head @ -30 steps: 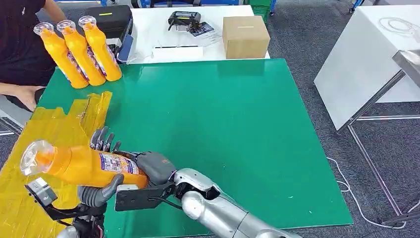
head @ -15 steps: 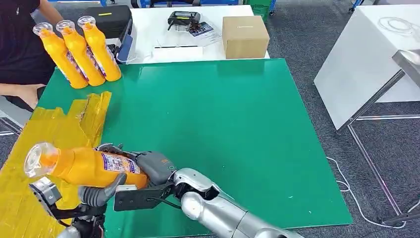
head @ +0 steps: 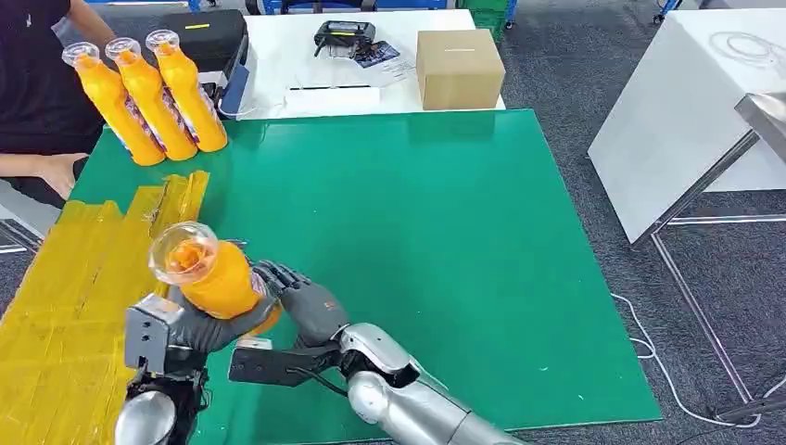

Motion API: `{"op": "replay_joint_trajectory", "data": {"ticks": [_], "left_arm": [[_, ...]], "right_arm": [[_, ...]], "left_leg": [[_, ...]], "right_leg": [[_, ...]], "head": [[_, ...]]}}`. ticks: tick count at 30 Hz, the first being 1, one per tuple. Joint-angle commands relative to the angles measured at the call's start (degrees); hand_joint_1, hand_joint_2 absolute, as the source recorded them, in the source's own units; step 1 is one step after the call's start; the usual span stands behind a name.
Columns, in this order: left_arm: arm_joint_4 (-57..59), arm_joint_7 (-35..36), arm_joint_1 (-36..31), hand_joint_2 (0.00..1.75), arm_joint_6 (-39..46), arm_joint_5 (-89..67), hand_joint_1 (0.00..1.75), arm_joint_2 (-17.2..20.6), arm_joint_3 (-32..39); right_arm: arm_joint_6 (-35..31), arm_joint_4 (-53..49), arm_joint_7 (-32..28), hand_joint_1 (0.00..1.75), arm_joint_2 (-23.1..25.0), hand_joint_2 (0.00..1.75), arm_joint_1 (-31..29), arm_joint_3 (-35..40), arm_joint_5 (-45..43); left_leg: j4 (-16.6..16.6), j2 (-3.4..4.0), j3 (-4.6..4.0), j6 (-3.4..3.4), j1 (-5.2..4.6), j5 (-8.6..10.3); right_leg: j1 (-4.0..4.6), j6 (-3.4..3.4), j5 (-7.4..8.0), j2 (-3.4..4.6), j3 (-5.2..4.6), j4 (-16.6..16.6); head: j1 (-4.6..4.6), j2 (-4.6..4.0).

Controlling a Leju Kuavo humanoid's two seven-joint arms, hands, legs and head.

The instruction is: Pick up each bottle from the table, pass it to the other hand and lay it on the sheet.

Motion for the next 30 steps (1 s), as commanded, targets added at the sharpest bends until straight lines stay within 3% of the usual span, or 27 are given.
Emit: {"op": "replay_joint_trajectory", "data": {"ticks": [1, 6, 12, 21, 22, 23, 30], "left_arm": [[13.6, 2.0, -5.8, 1.75, 10.6, -28.4, 1.75, 9.1, 14.1], [15.6, -1.0, -6.1, 1.75, 10.4, -27.9, 1.75, 8.5, 16.4], [24.2, 4.1, -1.2, 1.75, 19.0, -48.9, 1.75, 15.0, 19.9], [34.7, 1.4, -2.2, 1.75, 17.3, -52.0, 1.75, 15.3, 18.8], [36.0, 1.5, -2.7, 1.75, 16.9, -52.4, 1.15, 15.5, 18.3], [36.7, 1.8, -3.0, 1.75, 16.6, -53.3, 0.19, 15.9, 17.5], [36.9, 1.9, -3.1, 1.75, 16.7, -53.4, 0.19, 15.9, 17.4]], "right_arm": [[1.4, -16.4, -4.5, 0.00, -6.4, 0.00, 5.2, -11.6, -2.2], [2.5, -18.0, -4.1, 0.00, -6.5, 0.00, 5.8, -12.1, -2.5], [2.1, -24.2, -8.1, 0.00, -7.5, 0.00, 7.5, -12.6, -6.0], [2.9, -22.3, -8.3, 0.00, -7.8, 0.00, 5.8, -11.7, -7.3], [3.0, -22.1, -8.4, 0.00, -7.8, 0.00, 5.6, -11.7, -7.6], [3.3, -21.9, -8.4, 0.00, -7.8, 0.00, 5.4, -11.6, -7.8], [3.3, -21.8, -8.4, 0.00, -7.8, 0.00, 5.3, -11.6, -7.8]], "left_leg": [[-0.1, -0.04, 0.16, -0.01, 0.00, 0.05], [-0.1, -0.10, 0.08, 0.02, 0.04, 0.02], [-0.1, 0.15, 0.13, 0.03, -0.02, -0.01], [-0.1, 0.00, 0.26, 0.03, 0.05, -0.01], [-0.1, 0.02, 0.05, 0.03, -0.02, 0.02], [-0.1, 0.02, 0.09, 0.04, -0.02, 0.02], [-0.1, 0.00, 0.18, 0.01, 0.00, 0.03]], "right_leg": [[0.02, -0.08, 0.01, -0.09, 0.16, -0.1], [0.04, -0.04, -0.01, -0.14, 0.12, -0.1], [-0.03, -0.04, 0.01, 0.10, 0.14, -0.1], [0.07, -0.10, -0.02, -0.05, 0.31, -0.1], [0.00, -0.03, 0.01, 0.01, 0.08, -0.1], [0.00, -0.04, 0.00, 0.00, 0.11, -0.1], [0.02, -0.07, 0.01, -0.01, 0.21, -0.1]], "head": [[0.00, 0.00], [-0.02, 0.00], [0.04, 0.00], [0.02, 0.00], [0.00, 0.00], [0.04, 0.00], [-0.02, 0.00]]}}
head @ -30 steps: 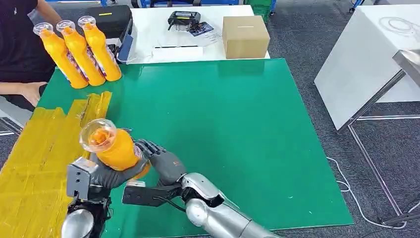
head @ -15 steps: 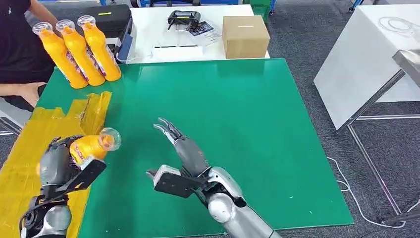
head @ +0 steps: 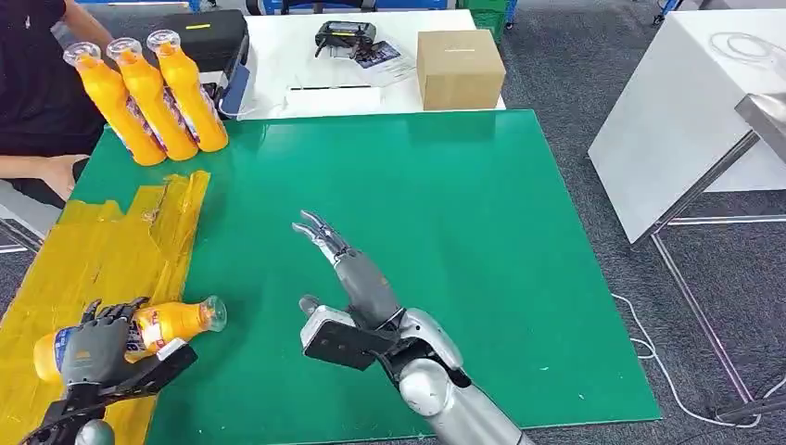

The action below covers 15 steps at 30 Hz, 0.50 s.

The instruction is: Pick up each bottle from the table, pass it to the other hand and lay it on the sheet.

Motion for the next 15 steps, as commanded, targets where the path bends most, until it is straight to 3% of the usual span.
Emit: {"op": "replay_joint_trajectory", "data": {"ticks": [1, 2, 3, 11, 15], "left_arm": [[8.1, 0.1, -1.8, 1.75, -1.3, -0.6, 0.00, 1.2, -2.1], [8.5, -0.7, -1.8, 1.75, -1.9, 0.1, 0.00, 1.5, -2.6], [8.6, -1.2, -1.7, 0.00, -1.7, 0.7, 0.00, 1.6, -2.7], [4.5, -4.0, -1.6, 0.00, -4.0, 8.1, 0.00, 0.1, -1.6], [-4.0, -9.4, -1.2, 0.00, -10.2, 24.4, 0.00, -2.8, 2.6]], "right_arm": [[0.5, 1.1, 0.0, 0.00, -1.8, 0.00, -2.5, 0.4, -0.5], [0.6, 1.3, 0.0, 0.00, -1.8, 0.00, -2.8, 0.6, -0.6], [0.7, 1.5, -0.1, 0.00, -1.8, 0.00, -3.0, 0.6, -0.7], [0.5, 1.7, -0.1, 0.00, -1.5, 0.00, -2.3, -0.1, -0.9], [-1.4, 0.9, -2.2, 0.00, -1.3, 0.00, 0.0, -1.3, 0.2]], "left_leg": [[-0.1, 0.03, 0.21, 0.01, 0.01, 0.03], [-0.1, 0.01, 0.19, 0.02, -0.01, 0.03], [-0.1, 0.02, 0.27, 0.02, 0.00, 0.03], [0.0, -0.12, 0.26, 0.04, 0.00, 0.05], [0.0, -0.17, 0.28, 0.04, 0.06, 0.05]], "right_leg": [[0.03, -0.07, 0.03, -0.03, 0.21, -0.1], [0.00, -0.05, 0.03, -0.01, 0.18, -0.1], [0.02, -0.07, 0.03, -0.03, 0.25, -0.1], [0.00, -0.02, 0.03, -0.20, 0.32, 0.0], [0.07, -0.06, 0.04, -0.26, 0.41, -0.1]], "head": [[-0.02, 0.00], [-0.02, 0.00], [-0.02, 0.00], [-0.02, 0.00], [-0.02, 0.00]]}}
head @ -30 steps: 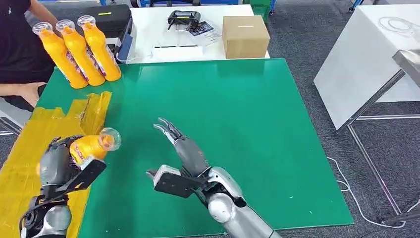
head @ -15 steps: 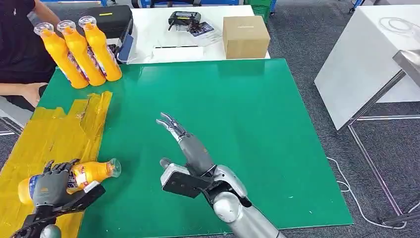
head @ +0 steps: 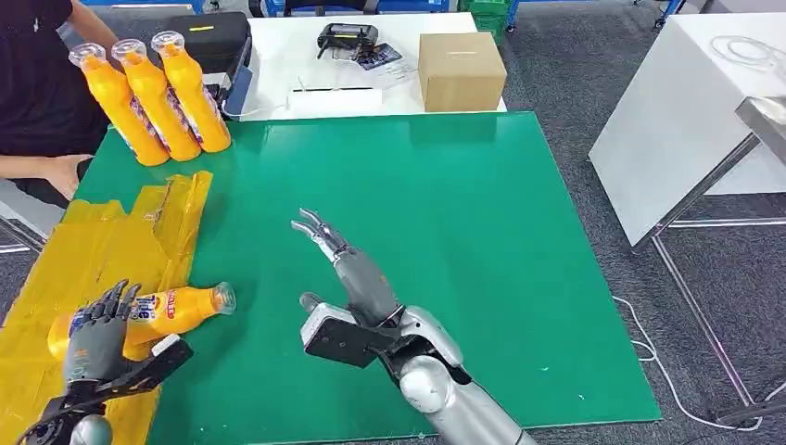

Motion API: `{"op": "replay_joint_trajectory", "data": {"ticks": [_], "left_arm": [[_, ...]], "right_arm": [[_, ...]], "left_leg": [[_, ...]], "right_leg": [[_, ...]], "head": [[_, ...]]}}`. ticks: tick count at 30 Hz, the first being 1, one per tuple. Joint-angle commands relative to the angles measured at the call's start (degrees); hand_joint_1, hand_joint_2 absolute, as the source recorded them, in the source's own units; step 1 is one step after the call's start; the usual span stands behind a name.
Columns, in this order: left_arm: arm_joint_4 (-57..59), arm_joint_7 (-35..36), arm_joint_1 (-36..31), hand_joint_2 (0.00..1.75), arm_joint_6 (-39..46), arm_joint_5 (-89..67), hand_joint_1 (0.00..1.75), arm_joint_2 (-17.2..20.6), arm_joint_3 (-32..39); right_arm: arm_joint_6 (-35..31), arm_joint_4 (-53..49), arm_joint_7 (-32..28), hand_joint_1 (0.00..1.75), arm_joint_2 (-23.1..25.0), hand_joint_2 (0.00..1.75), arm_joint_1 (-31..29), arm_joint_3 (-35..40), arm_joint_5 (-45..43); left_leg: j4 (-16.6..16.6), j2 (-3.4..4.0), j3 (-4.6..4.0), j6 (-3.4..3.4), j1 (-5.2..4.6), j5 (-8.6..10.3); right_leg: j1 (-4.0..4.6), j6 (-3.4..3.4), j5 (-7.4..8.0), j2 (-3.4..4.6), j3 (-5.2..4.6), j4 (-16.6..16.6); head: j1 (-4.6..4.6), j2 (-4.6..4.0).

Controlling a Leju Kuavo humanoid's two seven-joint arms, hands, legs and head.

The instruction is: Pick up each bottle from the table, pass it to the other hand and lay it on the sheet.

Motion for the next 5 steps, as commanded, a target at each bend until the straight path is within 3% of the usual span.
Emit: {"op": "replay_joint_trajectory", "data": {"ticks": [1, 5], "left_arm": [[-8.4, -5.7, 0.5, 0.00, -7.7, 18.1, 0.00, -4.2, 3.7], [-9.4, -5.4, 0.7, 0.00, -8.2, 18.3, 0.00, -4.3, 3.7]], "right_arm": [[-1.7, 0.8, -1.9, 0.00, -1.2, 0.00, 0.6, -1.2, 1.3], [-1.7, 0.7, -1.9, 0.00, -1.2, 0.00, 0.7, -1.2, 1.4]], "left_leg": [[0.0, -0.10, 0.00, 0.03, 0.04, 0.03], [0.0, -0.08, 0.00, 0.07, 0.03, 0.03]], "right_leg": [[0.05, -0.03, 0.02, -0.14, 0.07, -0.1], [0.06, -0.04, 0.02, -0.13, 0.06, -0.1]], "head": [[0.00, 0.00], [0.00, 0.00]]}}
